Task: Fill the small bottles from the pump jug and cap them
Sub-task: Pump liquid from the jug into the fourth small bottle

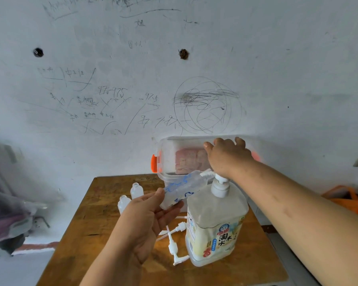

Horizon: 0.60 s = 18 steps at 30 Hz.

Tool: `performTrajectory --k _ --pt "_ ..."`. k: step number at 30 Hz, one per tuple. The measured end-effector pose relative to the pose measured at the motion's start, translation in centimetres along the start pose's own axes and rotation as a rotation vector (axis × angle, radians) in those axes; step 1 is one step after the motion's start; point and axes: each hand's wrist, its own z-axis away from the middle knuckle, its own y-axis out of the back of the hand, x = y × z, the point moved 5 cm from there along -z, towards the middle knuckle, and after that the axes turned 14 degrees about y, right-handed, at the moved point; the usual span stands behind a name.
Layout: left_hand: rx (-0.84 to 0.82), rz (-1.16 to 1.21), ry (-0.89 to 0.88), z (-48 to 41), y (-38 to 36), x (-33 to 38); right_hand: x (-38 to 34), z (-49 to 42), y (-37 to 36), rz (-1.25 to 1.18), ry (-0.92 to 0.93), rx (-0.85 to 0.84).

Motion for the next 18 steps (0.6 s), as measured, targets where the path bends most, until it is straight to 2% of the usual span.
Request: performTrajectory --k 7,10,14,18 --pt "0.016 0.001 0.024 0.4 0.2 -0.6 0.2 0.2 -1.2 -0.120 0.040 0.036" --pt "0.011 -0.008 0.005 1.0 0.1 -0.4 0.1 0.5 -0.2 -0.078 0.095 0.068" --pt "0.007 -0.012 -0.013 1.5 -0.2 0.0 -0.1 0.5 1.3 -0.173 0.030 0.133" --pt "-0.007 -0.001 -0.013 1.1 -0.2 0.1 -0.5 1.0 1.4 -0.090 0.080 0.073"
